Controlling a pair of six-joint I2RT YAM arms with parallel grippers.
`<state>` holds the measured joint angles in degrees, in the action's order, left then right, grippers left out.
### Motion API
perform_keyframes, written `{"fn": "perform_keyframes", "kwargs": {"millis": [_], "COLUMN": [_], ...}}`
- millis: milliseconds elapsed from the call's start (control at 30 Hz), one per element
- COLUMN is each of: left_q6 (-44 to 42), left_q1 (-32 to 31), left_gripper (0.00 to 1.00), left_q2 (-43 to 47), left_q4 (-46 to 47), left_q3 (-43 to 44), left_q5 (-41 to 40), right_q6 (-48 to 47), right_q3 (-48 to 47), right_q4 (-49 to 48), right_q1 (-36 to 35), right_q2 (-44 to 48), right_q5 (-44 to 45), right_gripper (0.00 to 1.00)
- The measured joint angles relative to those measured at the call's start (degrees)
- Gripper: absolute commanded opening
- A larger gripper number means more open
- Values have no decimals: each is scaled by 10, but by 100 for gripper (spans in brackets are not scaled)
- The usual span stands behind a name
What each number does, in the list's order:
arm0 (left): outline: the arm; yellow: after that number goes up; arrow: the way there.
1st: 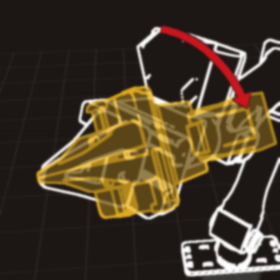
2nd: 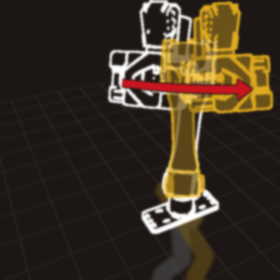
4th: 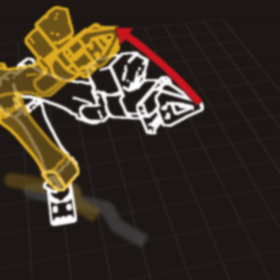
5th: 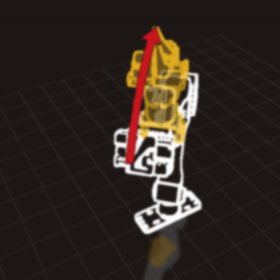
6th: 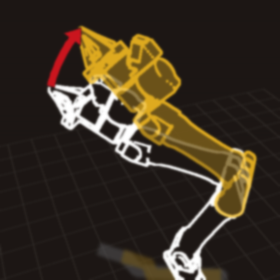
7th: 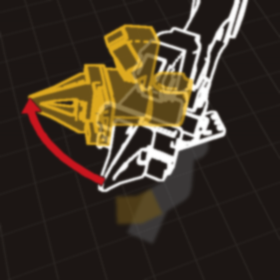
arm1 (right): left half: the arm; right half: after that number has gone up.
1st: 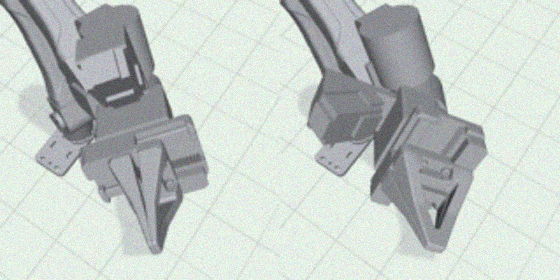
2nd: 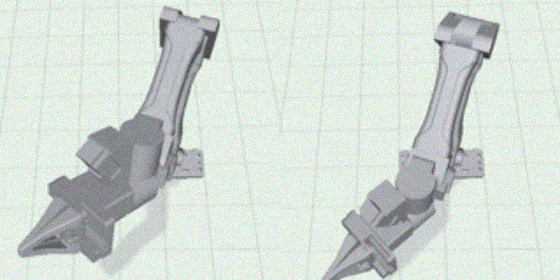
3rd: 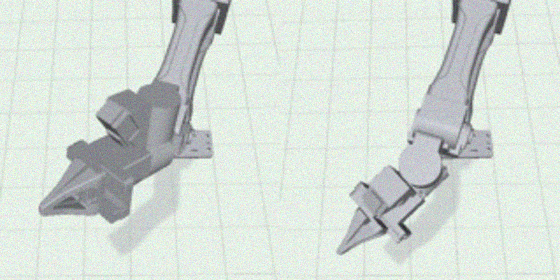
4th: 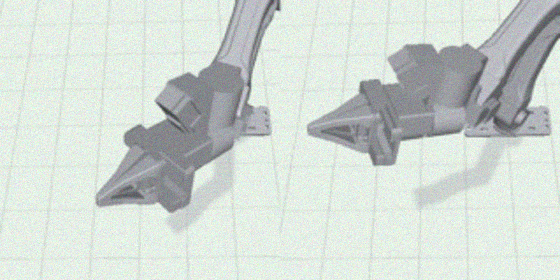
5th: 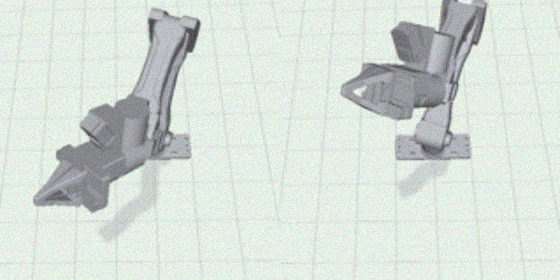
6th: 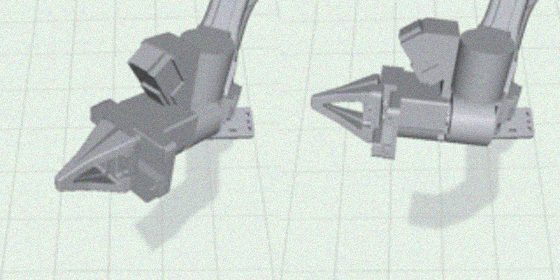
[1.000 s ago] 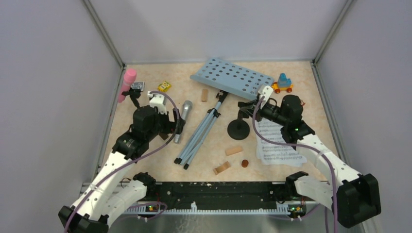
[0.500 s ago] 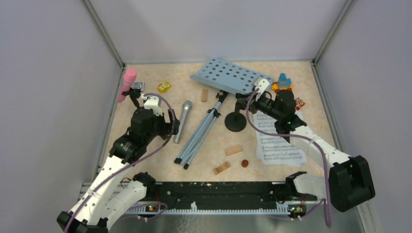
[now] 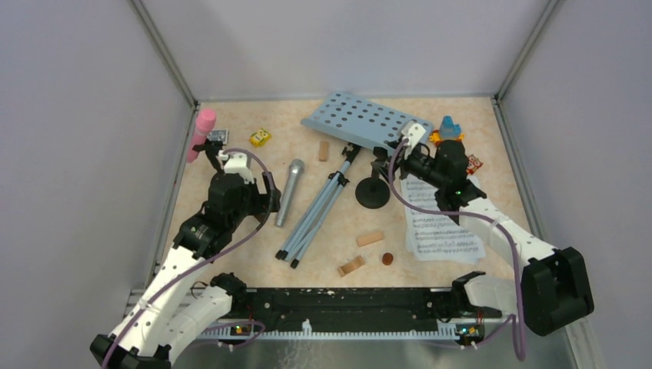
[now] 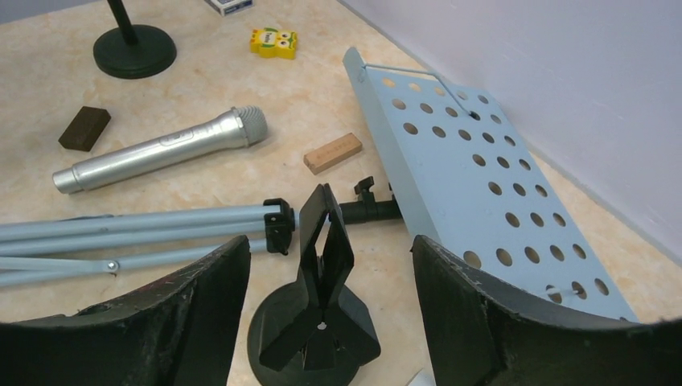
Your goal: Pack up the instrument practice props
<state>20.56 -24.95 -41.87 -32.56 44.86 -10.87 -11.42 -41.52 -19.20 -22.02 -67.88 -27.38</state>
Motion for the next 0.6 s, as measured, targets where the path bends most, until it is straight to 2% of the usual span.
{"fn": "perform_keyframes", "kwargs": {"millis": [467,600], "left_q6": [85,126], "left_q1": [0,0], "left_gripper": [99,99], "left_q2": [1,-4], "left_q4": [-44,-73], "left_q3": [0,7], "left_q5": [-85,-137], "right_q6": [25,26], "right_q3": [-28,-28], "right_q4": [34,50], "right_q1": [0,0], "right_q2": [124,162], "right_q5": [18,18], "right_gripper": [77,77]}}
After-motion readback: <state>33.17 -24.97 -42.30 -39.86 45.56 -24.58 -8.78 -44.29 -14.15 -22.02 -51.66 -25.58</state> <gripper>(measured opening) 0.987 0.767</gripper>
